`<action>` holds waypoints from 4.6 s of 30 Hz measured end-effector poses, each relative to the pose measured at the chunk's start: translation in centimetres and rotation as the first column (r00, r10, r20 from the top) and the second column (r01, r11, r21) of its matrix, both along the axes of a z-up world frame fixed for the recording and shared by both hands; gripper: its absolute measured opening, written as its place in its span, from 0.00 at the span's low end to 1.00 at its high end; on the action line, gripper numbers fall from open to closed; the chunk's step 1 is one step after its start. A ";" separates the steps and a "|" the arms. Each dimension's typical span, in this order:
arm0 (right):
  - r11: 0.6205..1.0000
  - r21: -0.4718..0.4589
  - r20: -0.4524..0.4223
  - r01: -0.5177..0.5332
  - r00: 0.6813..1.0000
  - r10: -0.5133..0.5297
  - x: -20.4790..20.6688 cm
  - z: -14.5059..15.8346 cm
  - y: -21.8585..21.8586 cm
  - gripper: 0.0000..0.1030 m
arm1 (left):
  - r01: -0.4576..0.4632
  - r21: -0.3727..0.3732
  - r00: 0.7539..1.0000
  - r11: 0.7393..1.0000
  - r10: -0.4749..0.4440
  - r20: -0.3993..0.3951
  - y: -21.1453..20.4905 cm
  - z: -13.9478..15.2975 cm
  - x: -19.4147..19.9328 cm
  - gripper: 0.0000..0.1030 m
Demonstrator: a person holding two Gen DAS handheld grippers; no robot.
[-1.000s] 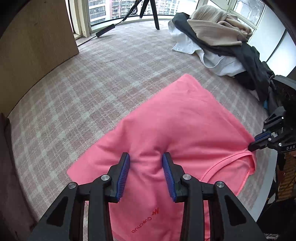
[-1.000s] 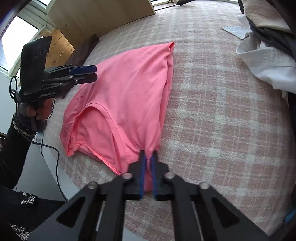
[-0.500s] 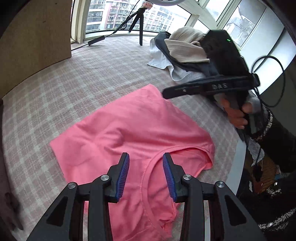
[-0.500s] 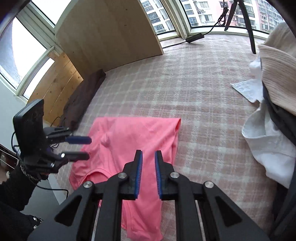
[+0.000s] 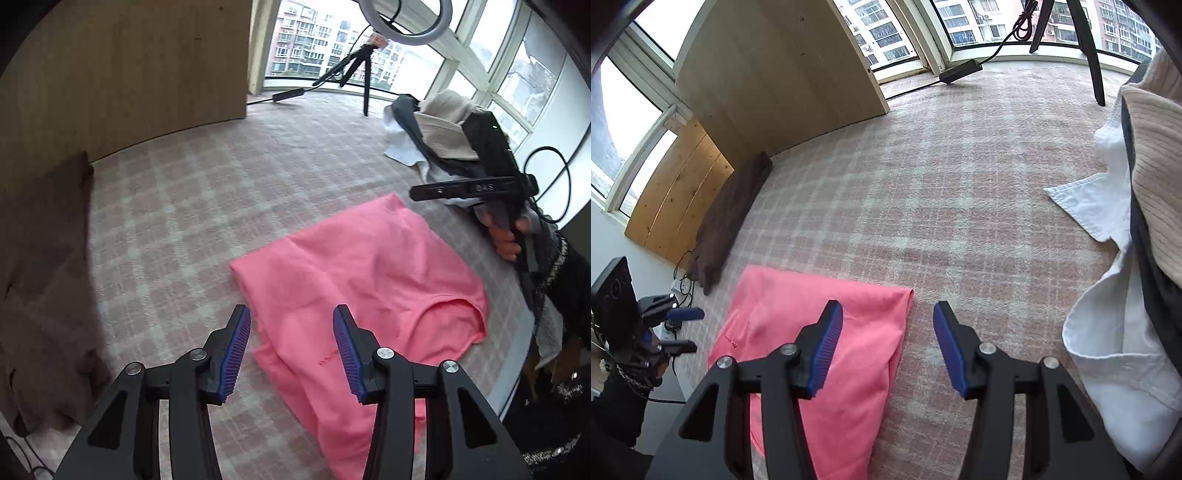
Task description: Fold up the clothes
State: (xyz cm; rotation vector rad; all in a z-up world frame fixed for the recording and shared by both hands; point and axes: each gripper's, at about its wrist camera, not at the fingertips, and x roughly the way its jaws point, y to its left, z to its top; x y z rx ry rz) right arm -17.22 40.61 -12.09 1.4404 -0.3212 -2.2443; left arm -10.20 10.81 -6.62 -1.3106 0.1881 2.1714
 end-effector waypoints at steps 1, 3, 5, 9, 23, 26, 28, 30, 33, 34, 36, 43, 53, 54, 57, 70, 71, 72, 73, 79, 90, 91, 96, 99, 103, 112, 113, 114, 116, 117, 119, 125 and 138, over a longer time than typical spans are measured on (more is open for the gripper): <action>1.000 0.006 0.010 0.002 1.000 -0.002 0.0 -0.4 0.2 0.50 | -0.025 -0.038 1.000 0.999 0.024 -0.011 0.1 -0.9 -1.1 0.43; 1.000 0.013 0.042 -0.008 0.999 0.007 0.4 -1.1 0.2 0.50 | -0.014 -0.110 1.000 0.994 0.015 0.014 0.4 -3.0 -1.8 0.42; 1.000 0.021 0.032 -0.015 0.999 0.014 1.7 -0.7 0.5 0.50 | -0.033 -0.098 0.998 0.995 0.038 0.050 -0.1 -3.1 -0.4 0.41; 0.999 -0.030 0.045 -0.013 0.999 0.015 5.1 0.0 1.4 0.50 | -0.101 -0.048 0.989 0.994 0.105 0.105 -1.4 -2.9 2.5 0.43; 0.963 -0.131 0.079 -0.235 0.966 0.247 6.0 3.5 -12.1 0.50 | -0.170 0.133 0.982 0.976 0.157 0.106 -1.9 -2.4 7.5 0.21; 0.943 -0.127 0.137 -0.307 0.936 0.323 5.0 2.8 -17.5 0.50 | -0.118 0.150 0.992 0.982 0.110 0.065 -0.9 -2.0 8.4 0.12; 0.933 -0.081 0.177 -0.351 0.916 0.360 5.0 2.1 -20.0 0.50 | -0.101 0.169 0.994 0.980 0.095 0.047 -0.6 -1.9 8.8 0.10; 0.921 -0.042 0.209 -0.387 0.898 0.387 5.2 1.5 -21.9 0.50 | -0.091 0.207 0.996 0.974 0.086 0.030 -0.3 -1.6 9.0 0.09; 0.912 0.007 0.252 -0.410 0.883 0.395 5.4 0.4 -23.2 0.50 | -0.071 0.242 0.997 0.968 0.073 0.001 0.0 -1.1 9.3 0.09; 0.912 0.025 0.271 -0.410 0.881 0.388 5.3 -0.2 -23.4 0.49 | -0.067 0.244 0.998 0.968 0.070 -0.004 -0.1 -1.1 9.4 0.09; 0.909 0.065 0.286 -0.411 0.881 0.378 5.1 -1.0 -23.3 0.29 | -0.068 0.243 0.997 0.968 0.073 -0.009 -0.4 -1.0 9.4 0.09; 0.942 -0.013 0.277 -0.335 0.904 0.326 4.3 -1.5 -21.0 0.04 | -0.117 0.231 0.993 0.966 0.117 0.013 -5.0 -0.6 8.0 0.28; 0.957 -0.062 0.225 -0.285 0.930 0.291 4.9 0.3 -20.3 0.04 | -0.090 0.236 0.995 0.968 0.076 0.066 -3.7 -3.5 2.3 0.18; 0.957 -0.064 0.222 -0.282 0.931 0.289 5.0 0.5 -20.2 0.04 | -0.065 0.240 0.997 0.969 0.051 0.064 -3.0 -3.4 2.2 0.18; 0.959 -0.072 0.216 -0.275 0.934 0.284 5.2 0.9 -19.7 0.04 | 0.013 0.171 0.999 0.985 -0.019 0.030 -1.0 -3.4 2.0 0.23; 0.962 -0.075 0.204 -0.262 0.940 0.272 5.4 1.3 -19.3 0.04 | 0.075 0.283 0.994 0.956 -0.095 0.057 -0.2 -4.1 0.8 0.01; 0.962 -0.073 0.201 -0.262 0.941 0.272 5.4 1.4 -19.2 0.04 | 0.082 0.294 0.993 0.952 -0.102 0.052 0.0 -4.0 0.8 0.01; 0.962 -0.071 0.199 -0.263 0.941 0.273 5.4 1.4 -19.3 0.04 | 0.087 0.291 0.992 0.953 -0.111 0.065 0.4 -4.5 0.6 0.01; 0.962 -0.069 0.196 -0.265 0.942 0.274 5.4 1.5 -19.3 0.04 | 0.092 0.289 0.990 0.953 -0.119 0.078 0.8 -5.0 0.5 0.02; 0.956 -0.077 0.200 -0.283 0.935 0.293 5.1 1.1 -19.9 0.04 | 0.052 0.284 0.987 0.957 -0.092 0.130 -0.4 -4.6 0.5 0.19; 0.938 -0.093 0.287 -0.334 0.893 0.346 4.0 -1.5 -23.2 0.23 | -0.057 0.287 0.993 0.956 0.025 0.114 -7.5 -1.7 4.2 0.31; 0.931 -0.092 0.323 -0.353 0.874 0.363 4.1 -2.1 -23.8 0.27 | -0.054 0.294 0.991 0.954 0.016 0.131 -7.5 -1.8 4.5 0.31; 0.926 -0.137 0.268 -0.351 0.887 0.376 6.5 1.1 -21.3 0.29 | -0.035 0.268 0.983 0.963 -0.015 0.185 -6.5 -3.1 6.2 0.31; 0.970 -0.024 0.152 -0.244 0.958 0.245 8.2 3.6 -16.0 0.29 | -0.039 0.290 0.977 0.956 -0.024 0.211 -6.1 -3.7 6.8 0.31; 0.970 0.229 0.116 -0.087 0.991 0.062 10.3 2.3 -9.0 0.29 | 0.020 0.242 0.965 0.970 -0.082 0.249 -4.1 -5.2 7.6 0.30; 0.970 0.221 0.146 0.097 0.981 -0.131 14.5 2.2 -0.8 0.29 | 0.096 0.119 0.994 0.988 -0.102 0.049 -2.8 0.5 10.2 0.31; 0.976 0.197 0.154 0.095 0.980 -0.126 14.8 2.1 -0.6 0.30 | 0.139 0.123 0.989 0.983 -0.145 0.037 -1.8 0.7 10.5 0.33; 0.975 0.203 0.167 0.085 0.979 -0.120 15.0 1.7 -0.8 0.30 | 0.181 0.107 0.982 0.978 -0.186 0.033 -0.7 0.7 10.9 0.33; 0.967 0.245 0.184 0.070 0.976 -0.117 15.7 0.7 -1.3 0.31 | 0.266 0.053 0.963 0.962 -0.267 0.018 1.3 0.3 12.0 0.34; 0.959 0.276 0.183 0.068 0.975 -0.122 16.1 0.3 -1.7 0.34 | 0.290 0.019 0.957 0.957 -0.290 0.011 1.9 -0.3 12.5 0.35; 0.960 0.263 0.205 0.092 0.967 -0.149 16.7 -0.5 -1.2 0.38 | 0.326 -0.045 0.945 0.944 -0.326 0.008 2.8 -1.5 13.3 0.36; 0.972 0.212 0.183 0.100 0.973 -0.140 16.4 -0.9 -1.0 0.41 | 0.317 -0.140 0.947 0.938 -0.320 0.002 2.9 -3.1 13.0 0.13; 0.966 0.256 0.088 0.045 0.994 -0.070 16.1 3.6 -1.1 0.13 | 0.024 0.050 0.996 0.998 -0.028 0.084 -4.8 -0.1 10.5 0.44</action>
